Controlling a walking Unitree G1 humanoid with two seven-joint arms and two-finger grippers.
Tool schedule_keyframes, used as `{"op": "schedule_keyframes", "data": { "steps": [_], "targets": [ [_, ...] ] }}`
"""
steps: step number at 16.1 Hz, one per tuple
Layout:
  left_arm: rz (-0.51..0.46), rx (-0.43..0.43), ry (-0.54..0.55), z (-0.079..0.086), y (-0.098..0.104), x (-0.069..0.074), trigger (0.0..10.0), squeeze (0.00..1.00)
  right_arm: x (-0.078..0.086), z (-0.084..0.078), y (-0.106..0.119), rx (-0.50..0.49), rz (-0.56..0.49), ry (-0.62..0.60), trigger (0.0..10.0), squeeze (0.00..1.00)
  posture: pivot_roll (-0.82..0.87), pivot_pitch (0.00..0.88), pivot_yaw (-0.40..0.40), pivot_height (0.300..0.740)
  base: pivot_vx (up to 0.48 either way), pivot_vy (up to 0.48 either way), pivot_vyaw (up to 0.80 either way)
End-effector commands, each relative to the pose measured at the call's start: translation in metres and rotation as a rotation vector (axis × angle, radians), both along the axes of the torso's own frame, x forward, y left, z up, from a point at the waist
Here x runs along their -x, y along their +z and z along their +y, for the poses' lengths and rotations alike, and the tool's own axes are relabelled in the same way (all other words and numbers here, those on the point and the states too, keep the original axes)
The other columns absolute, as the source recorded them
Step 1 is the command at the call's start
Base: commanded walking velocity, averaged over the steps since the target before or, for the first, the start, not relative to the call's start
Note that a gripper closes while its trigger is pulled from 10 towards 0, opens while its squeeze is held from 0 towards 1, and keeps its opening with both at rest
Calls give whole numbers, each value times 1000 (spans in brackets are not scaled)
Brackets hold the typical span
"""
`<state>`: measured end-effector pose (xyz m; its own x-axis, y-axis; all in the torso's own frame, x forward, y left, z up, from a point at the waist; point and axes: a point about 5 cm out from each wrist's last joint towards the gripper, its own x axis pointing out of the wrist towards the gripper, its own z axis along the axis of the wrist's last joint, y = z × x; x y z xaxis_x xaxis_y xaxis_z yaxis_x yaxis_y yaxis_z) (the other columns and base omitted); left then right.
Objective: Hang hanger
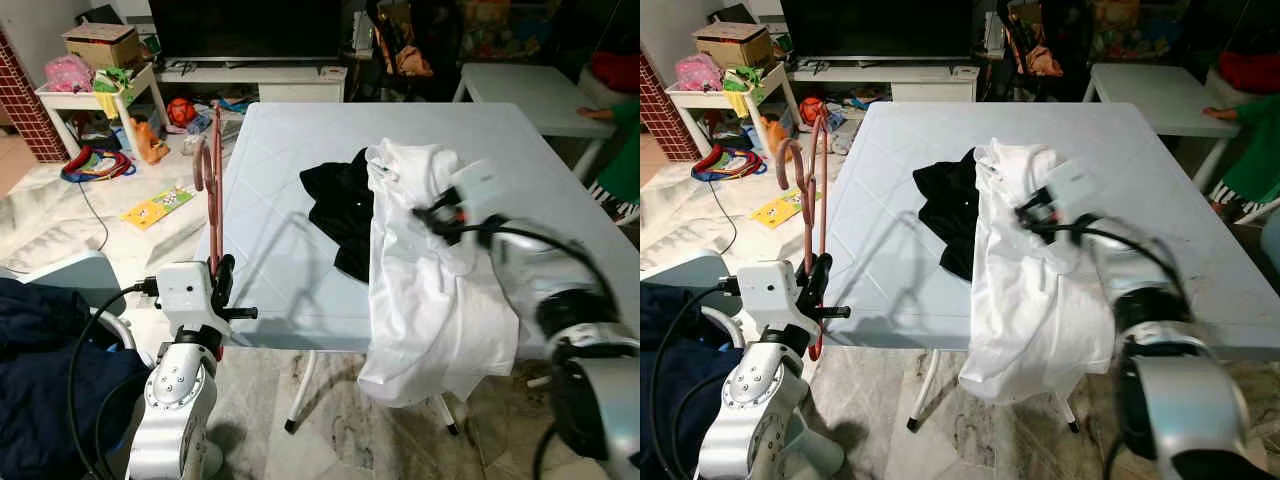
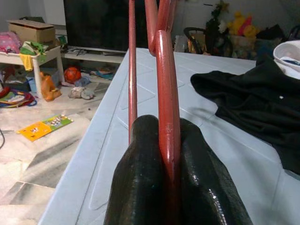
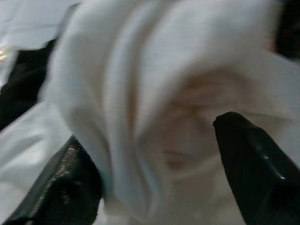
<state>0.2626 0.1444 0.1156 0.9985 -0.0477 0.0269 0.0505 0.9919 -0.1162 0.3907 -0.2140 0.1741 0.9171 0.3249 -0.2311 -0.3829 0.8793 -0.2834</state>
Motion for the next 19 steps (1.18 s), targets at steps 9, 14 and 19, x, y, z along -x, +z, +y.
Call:
{"op": "schedule_keyframes", "data": {
  "steps": [9,14,19],
  "targets": [
    [17,-3,-54,-5,-4,-6,10000,0,40,-37,-21,83,301,228,10000,1000,-82,0,57,740,0,0,0],
    [22,-1,-59,-6,-5,-6,10000,0,56,-25,-41,101,413,304,10000,1000,-85,0,62,740,0,0,0],
    [27,3,-63,-6,-6,-6,10000,0,67,9,-75,14,494,272,7216,0,-86,0,60,740,0,0,0]
  ]
}}
